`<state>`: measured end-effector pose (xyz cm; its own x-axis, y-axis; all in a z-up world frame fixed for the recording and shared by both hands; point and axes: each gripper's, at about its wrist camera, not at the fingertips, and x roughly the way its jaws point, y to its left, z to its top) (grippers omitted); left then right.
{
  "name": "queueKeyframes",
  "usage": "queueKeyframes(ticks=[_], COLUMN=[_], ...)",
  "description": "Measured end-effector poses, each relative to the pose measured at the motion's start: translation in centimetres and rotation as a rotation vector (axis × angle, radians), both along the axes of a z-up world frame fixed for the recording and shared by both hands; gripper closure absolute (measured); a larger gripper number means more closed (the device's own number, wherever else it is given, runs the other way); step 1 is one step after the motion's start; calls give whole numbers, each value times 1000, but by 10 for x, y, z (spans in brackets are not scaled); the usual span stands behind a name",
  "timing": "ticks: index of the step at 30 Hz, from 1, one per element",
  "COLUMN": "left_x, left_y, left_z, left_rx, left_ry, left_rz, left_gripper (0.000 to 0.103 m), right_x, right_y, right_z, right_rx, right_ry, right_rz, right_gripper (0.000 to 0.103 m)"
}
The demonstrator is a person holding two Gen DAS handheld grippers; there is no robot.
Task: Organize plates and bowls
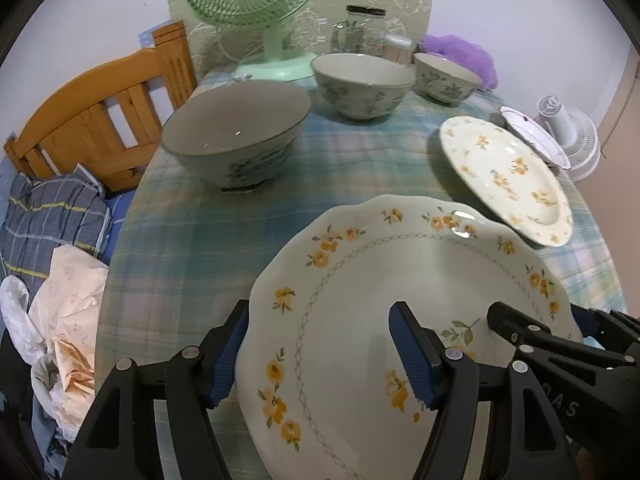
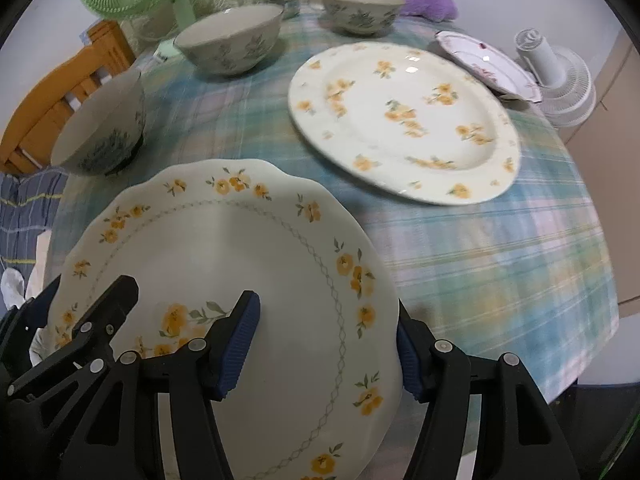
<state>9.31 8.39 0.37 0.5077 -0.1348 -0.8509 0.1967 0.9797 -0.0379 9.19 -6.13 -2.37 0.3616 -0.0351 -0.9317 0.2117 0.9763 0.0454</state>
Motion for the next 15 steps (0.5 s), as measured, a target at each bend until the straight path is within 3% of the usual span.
queueKeyframes(ticks=[7,15], left_x=[-35,-50], left_y=[-30,-82], left_z=[26,32], left_rx=[-18,-48], left_ry=[-27,-30], left_rz=[-66,-102], left_gripper=[34,34], right_x=[-15,-28], right_y=[-29,-86], right_z=[29,38], right_rx=[-46,-69], right_ry=[-79,-75], right_rz=[-49,-74], right_gripper=[37,37])
